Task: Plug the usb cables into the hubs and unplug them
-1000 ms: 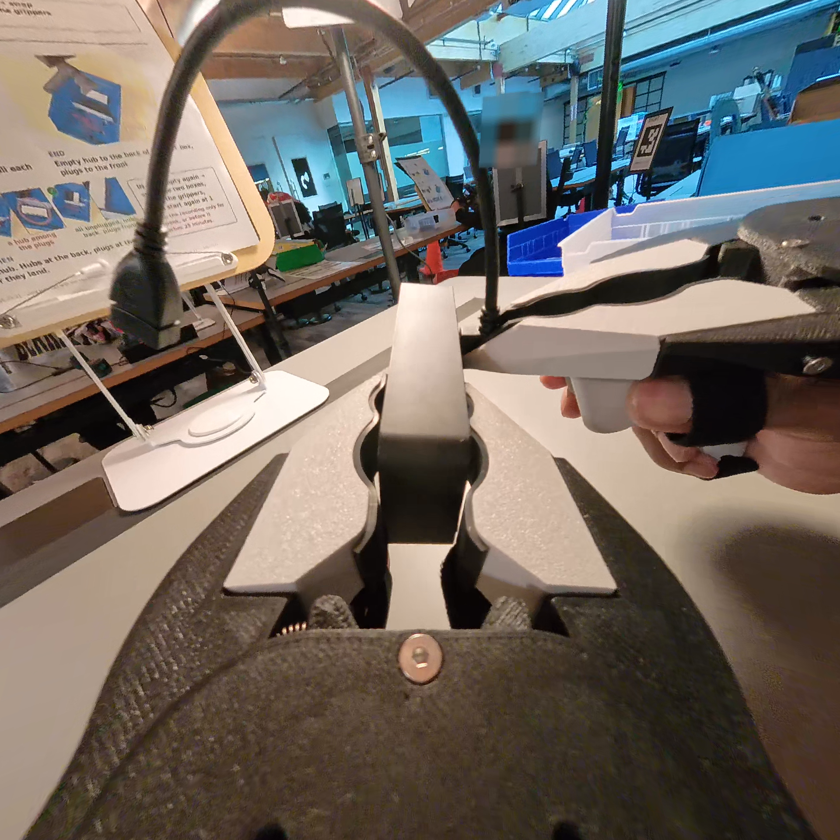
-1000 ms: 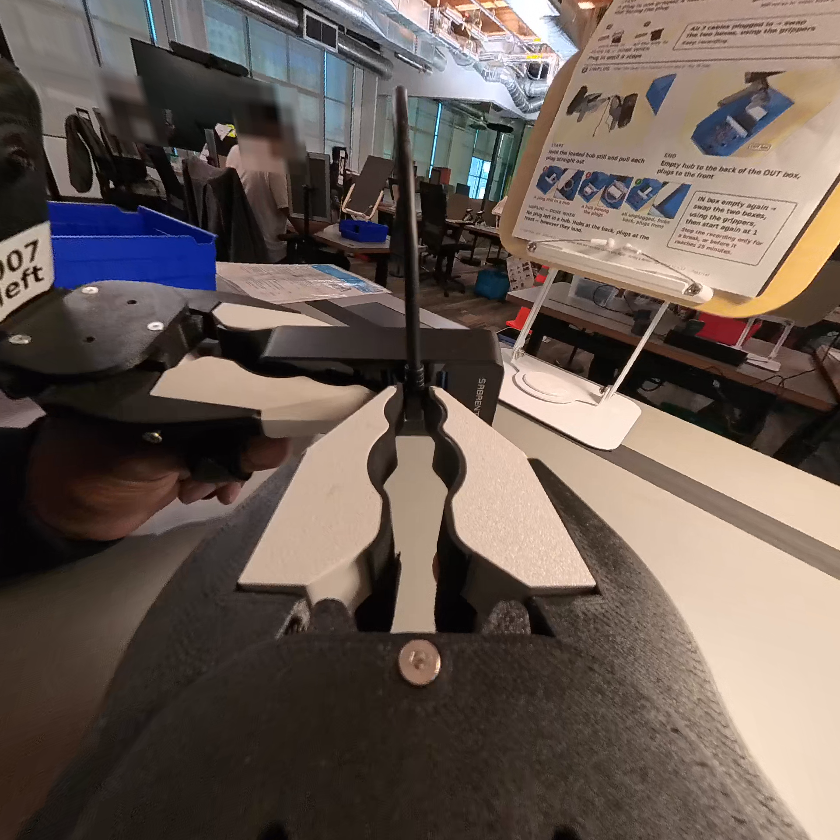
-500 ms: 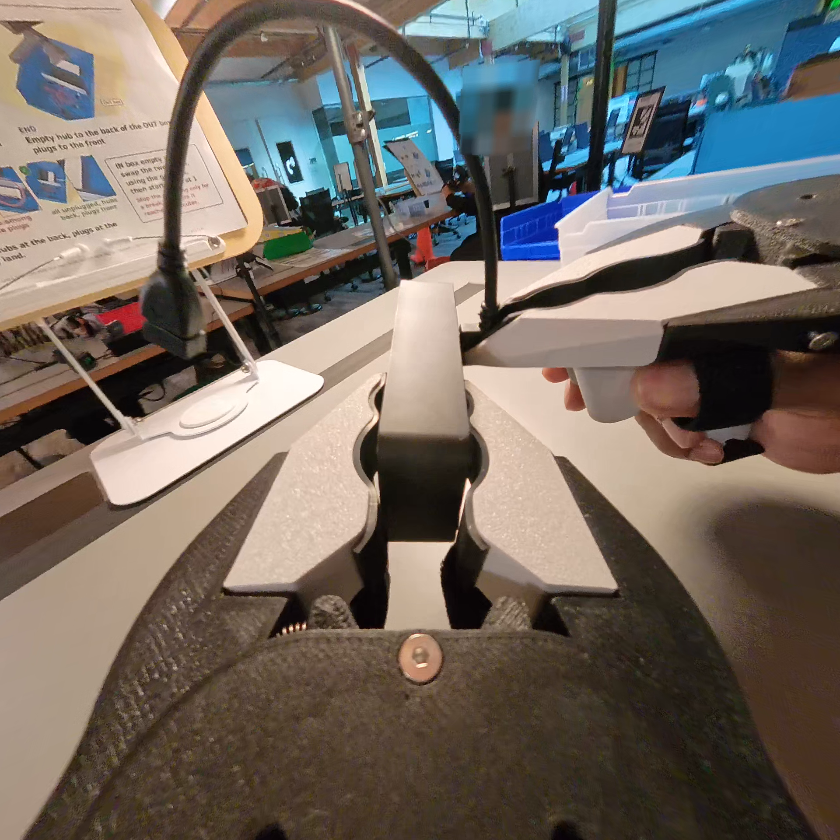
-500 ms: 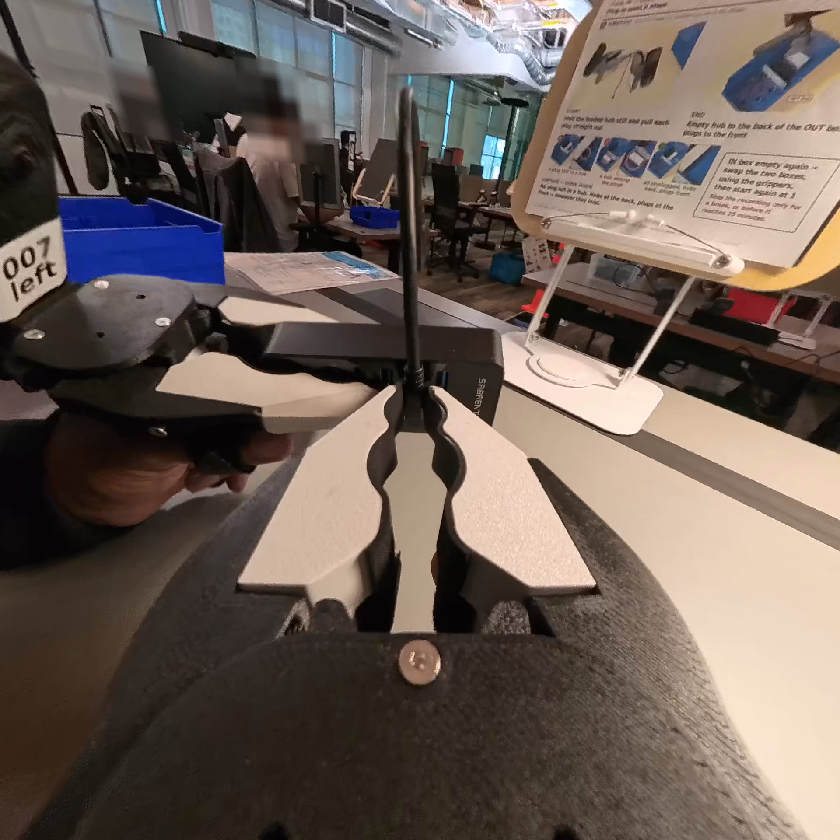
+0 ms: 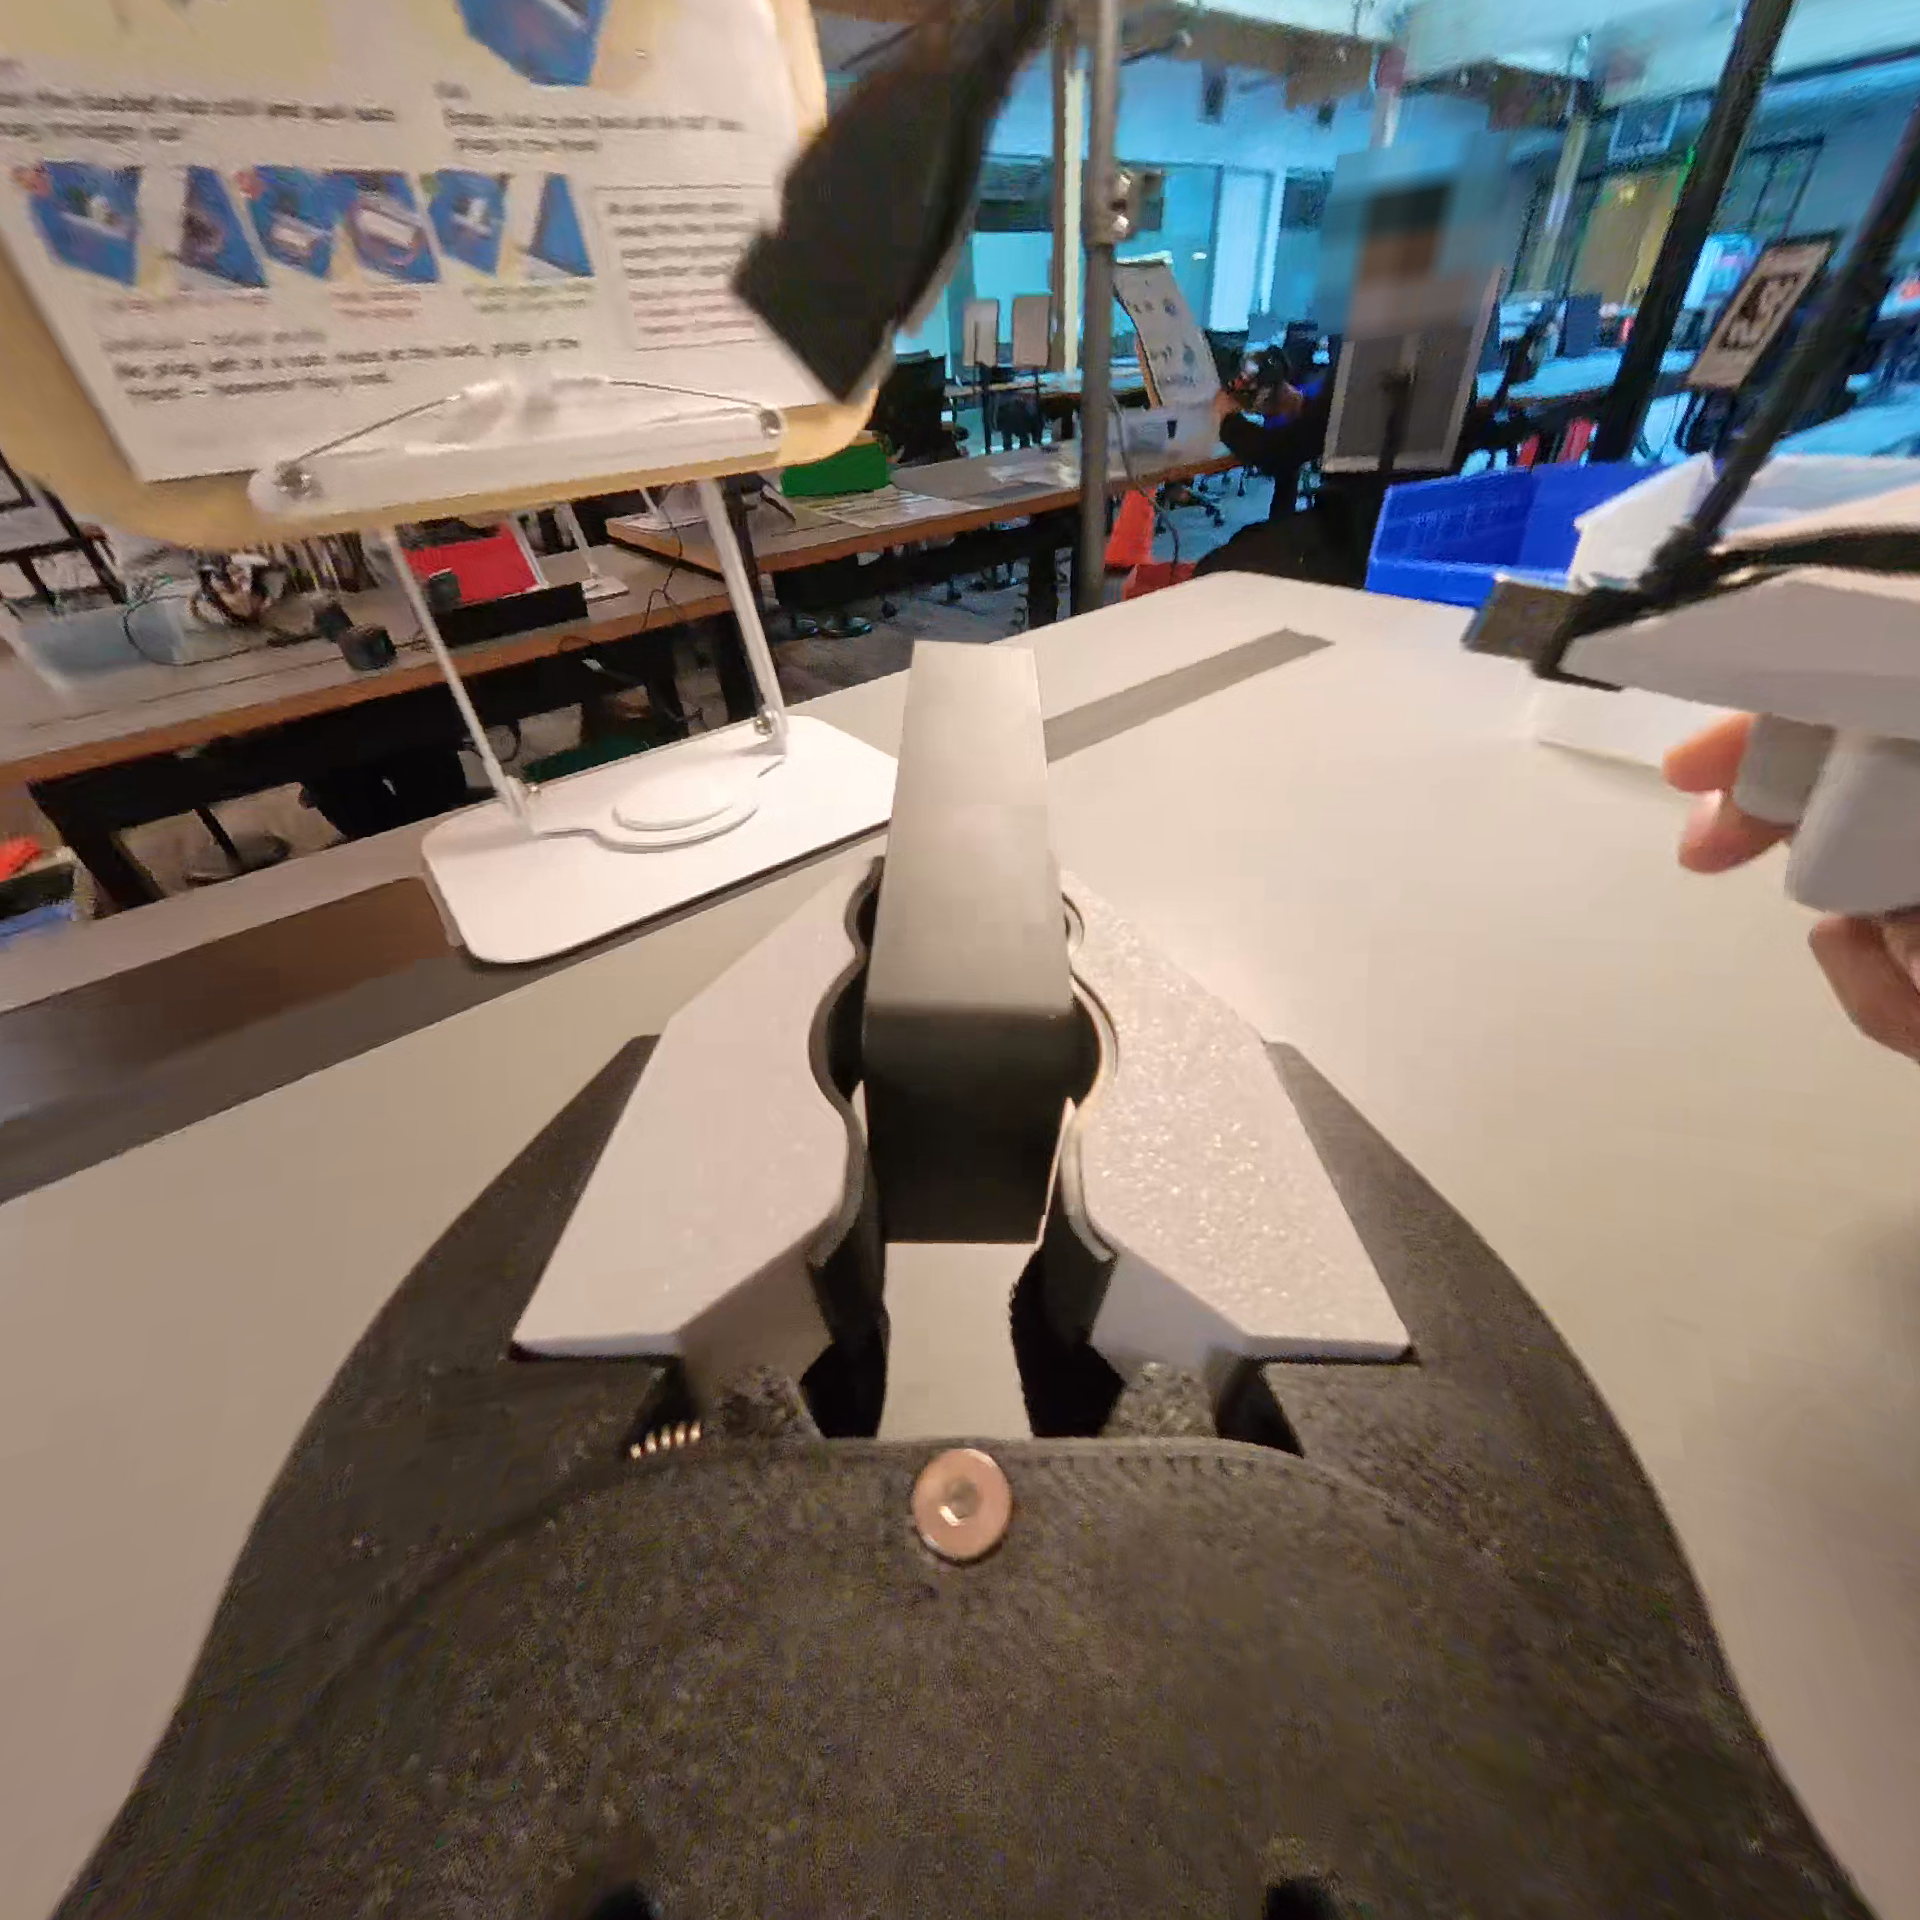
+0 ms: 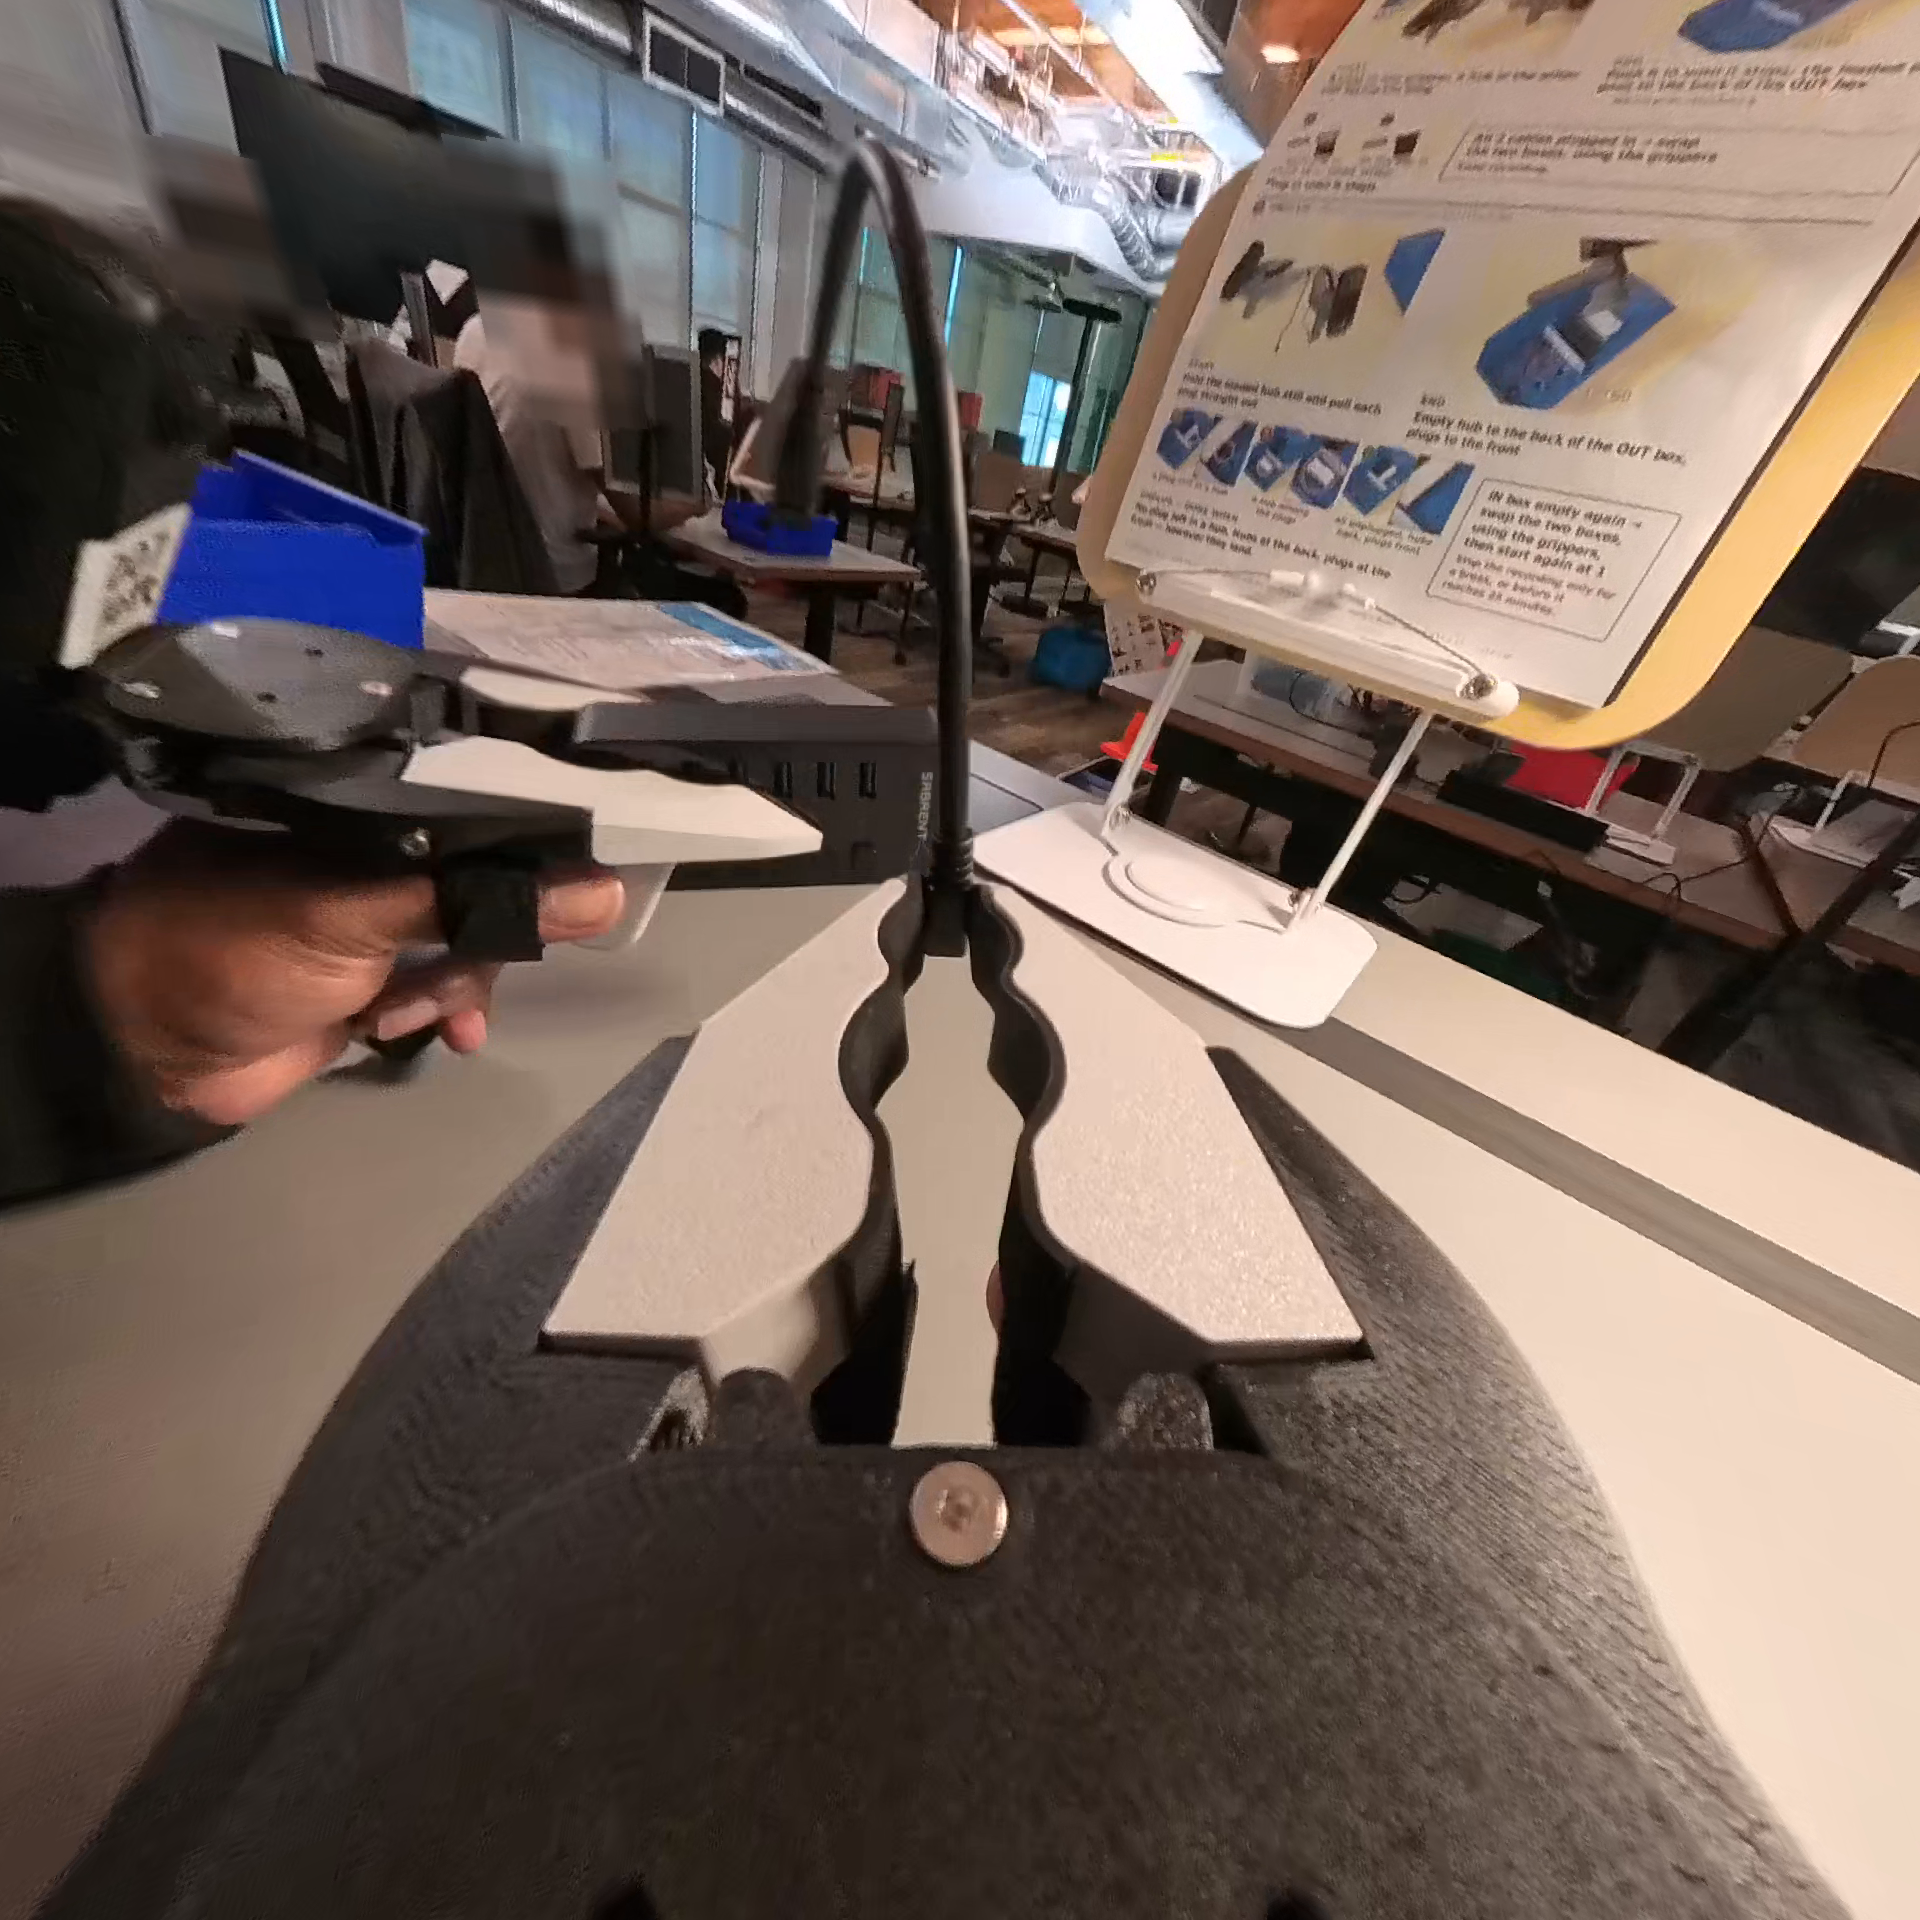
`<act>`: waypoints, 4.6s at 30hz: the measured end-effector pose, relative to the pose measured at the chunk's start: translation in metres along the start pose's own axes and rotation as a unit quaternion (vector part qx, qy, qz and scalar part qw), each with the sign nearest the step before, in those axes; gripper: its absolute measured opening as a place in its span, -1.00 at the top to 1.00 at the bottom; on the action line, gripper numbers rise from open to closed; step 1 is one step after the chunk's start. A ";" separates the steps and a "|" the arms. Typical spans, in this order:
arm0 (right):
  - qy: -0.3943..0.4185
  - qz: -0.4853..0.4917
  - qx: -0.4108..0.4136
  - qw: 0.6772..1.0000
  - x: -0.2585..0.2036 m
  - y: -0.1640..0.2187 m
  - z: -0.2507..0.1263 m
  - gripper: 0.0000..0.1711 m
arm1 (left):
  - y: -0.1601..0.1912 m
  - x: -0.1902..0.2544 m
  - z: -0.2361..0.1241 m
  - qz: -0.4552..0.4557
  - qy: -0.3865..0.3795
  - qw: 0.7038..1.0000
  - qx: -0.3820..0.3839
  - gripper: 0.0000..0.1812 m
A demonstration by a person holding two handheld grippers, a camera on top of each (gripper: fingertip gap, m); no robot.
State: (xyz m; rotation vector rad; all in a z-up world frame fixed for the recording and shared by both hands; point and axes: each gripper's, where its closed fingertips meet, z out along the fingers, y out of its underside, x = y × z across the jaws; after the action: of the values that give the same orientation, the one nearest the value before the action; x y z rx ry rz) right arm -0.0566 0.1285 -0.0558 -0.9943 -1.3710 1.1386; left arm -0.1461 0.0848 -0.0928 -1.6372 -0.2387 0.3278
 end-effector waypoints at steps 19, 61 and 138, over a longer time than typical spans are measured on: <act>0.124 -0.066 -0.131 0.981 0.107 -0.030 -0.188 0.91 | 0.011 0.017 0.005 0.060 0.032 0.998 -0.019 0.68; 0.077 -0.245 -0.547 0.797 0.230 0.082 -0.338 0.35 | 0.006 0.026 0.002 0.042 0.045 0.998 -0.005 0.68; -0.074 -0.380 -0.589 0.710 0.346 0.136 -0.201 0.13 | -0.008 0.150 -0.012 -0.250 0.327 0.911 -0.025 0.56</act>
State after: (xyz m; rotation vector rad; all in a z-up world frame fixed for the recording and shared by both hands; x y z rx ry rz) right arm 0.1030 0.5152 -0.1183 -0.9450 -2.3850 -0.4525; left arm -0.0012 0.1262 -0.0949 -1.5812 -0.1445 -0.6184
